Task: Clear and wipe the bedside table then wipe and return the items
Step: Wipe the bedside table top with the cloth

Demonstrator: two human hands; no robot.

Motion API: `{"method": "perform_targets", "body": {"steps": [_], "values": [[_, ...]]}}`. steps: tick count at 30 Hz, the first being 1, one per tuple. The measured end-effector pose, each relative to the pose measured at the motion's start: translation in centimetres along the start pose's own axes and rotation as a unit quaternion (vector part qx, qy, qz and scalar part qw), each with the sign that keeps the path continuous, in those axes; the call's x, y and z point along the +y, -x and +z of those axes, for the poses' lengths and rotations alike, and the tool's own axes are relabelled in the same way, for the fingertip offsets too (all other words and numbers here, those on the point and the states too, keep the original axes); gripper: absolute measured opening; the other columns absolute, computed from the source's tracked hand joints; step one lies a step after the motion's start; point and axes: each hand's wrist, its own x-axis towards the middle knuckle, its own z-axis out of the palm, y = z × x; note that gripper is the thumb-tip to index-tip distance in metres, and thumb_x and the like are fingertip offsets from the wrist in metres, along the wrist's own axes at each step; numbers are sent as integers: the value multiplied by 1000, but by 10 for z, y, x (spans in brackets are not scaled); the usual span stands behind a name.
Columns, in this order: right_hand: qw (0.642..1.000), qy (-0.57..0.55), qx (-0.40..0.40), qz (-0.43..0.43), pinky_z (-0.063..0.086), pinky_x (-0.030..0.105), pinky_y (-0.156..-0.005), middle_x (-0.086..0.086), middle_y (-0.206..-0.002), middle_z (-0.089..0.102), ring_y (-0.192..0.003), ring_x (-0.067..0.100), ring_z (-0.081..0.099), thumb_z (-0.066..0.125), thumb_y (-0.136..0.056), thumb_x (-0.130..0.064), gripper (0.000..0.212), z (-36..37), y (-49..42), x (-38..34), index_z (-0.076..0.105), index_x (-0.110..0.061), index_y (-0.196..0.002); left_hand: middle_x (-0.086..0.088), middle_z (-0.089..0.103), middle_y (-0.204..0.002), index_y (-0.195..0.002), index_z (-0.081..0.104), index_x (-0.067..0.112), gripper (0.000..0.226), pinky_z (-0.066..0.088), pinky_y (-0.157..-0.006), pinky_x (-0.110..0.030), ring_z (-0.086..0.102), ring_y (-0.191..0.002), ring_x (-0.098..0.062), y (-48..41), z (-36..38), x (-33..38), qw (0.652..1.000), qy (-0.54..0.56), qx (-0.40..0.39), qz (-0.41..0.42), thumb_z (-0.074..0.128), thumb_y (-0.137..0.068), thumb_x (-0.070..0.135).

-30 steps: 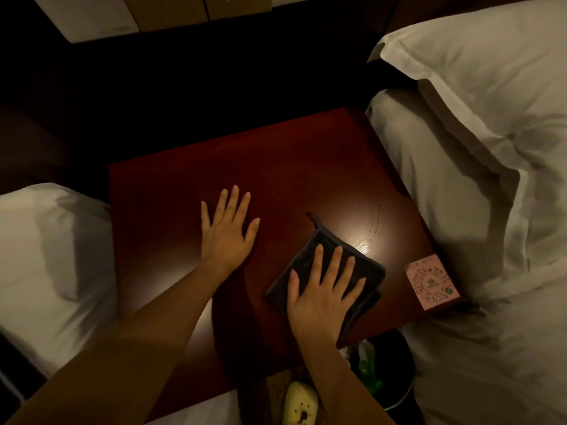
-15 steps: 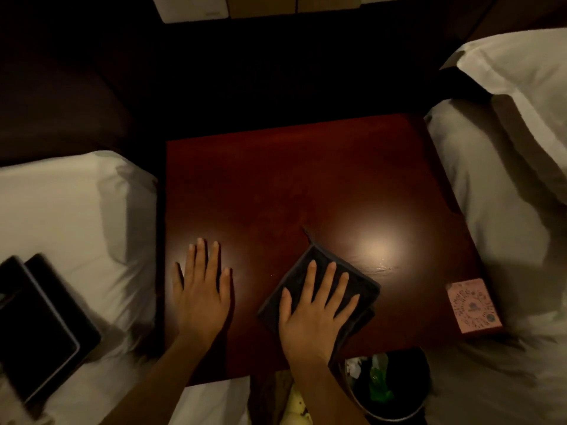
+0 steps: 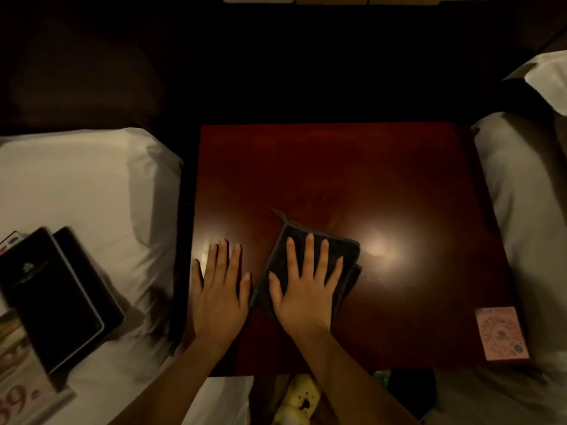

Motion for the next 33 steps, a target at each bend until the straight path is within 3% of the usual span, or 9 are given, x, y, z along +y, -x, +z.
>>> {"method": "perform_targets", "body": {"steps": [3,7,10,17,25,30,33], "values": [[1000,-2,5,-20,12,63,-113,12,-156,21,-143,37,15,24,-89,-58,68,-2,-19,-7,18,-25,-147,-8,26,-155,-147,24,18,57,9,-117,-47,18,-145,-21,1,-1,-1,1000,-8,2,7,15,-97,42],[998,-9,13,-55,5,60,-115,8,-157,19,-145,34,12,25,-88,-59,67,-5,-54,-14,16,-29,-147,-7,24,-156,-148,24,19,57,13,-116,-50,15,-145,-20,1,0,-2,1000,4,2,11,24,-94,39],[995,-12,20,-101,1,56,-116,5,-158,19,-146,31,10,26,-89,-60,65,-9,-90,-17,15,-32,-147,-5,23,-156,-147,24,20,56,13,-116,-49,16,-145,-20,0,0,-2,1000,18,-7,0,17,-97,44],[978,-10,10,-207,-2,57,-117,3,-159,10,-147,29,2,26,-91,-58,62,-23,-173,-38,13,-34,-147,-3,22,-157,-149,13,23,57,14,-113,-52,10,-146,-19,-2,1,-2,999,31,-27,5,19,-97,45],[981,-12,7,-194,-7,58,-116,5,-160,-3,-146,31,-8,22,-94,-55,63,-27,-188,-70,2,-31,-148,-1,14,-158,-149,11,27,62,7,-116,-51,3,-147,-16,-1,2,-3,999,44,-24,10,22,-95,54],[973,1,16,-230,-3,55,-118,2,-160,5,-147,27,-2,21,-93,-58,61,-27,-182,-44,8,-34,-147,-3,16,-158,-149,15,26,62,9,-117,-50,9,-147,-19,-1,0,-2,999,28,-20,9,25,-94,53],[979,7,29,-200,0,54,-118,1,-159,11,-147,26,4,20,-91,-61,62,-25,-171,-10,11,-36,-147,-2,16,-158,-149,17,26,62,10,-118,-50,9,-147,-18,-1,0,-2,1000,26,-12,9,25,-94,53]]}}
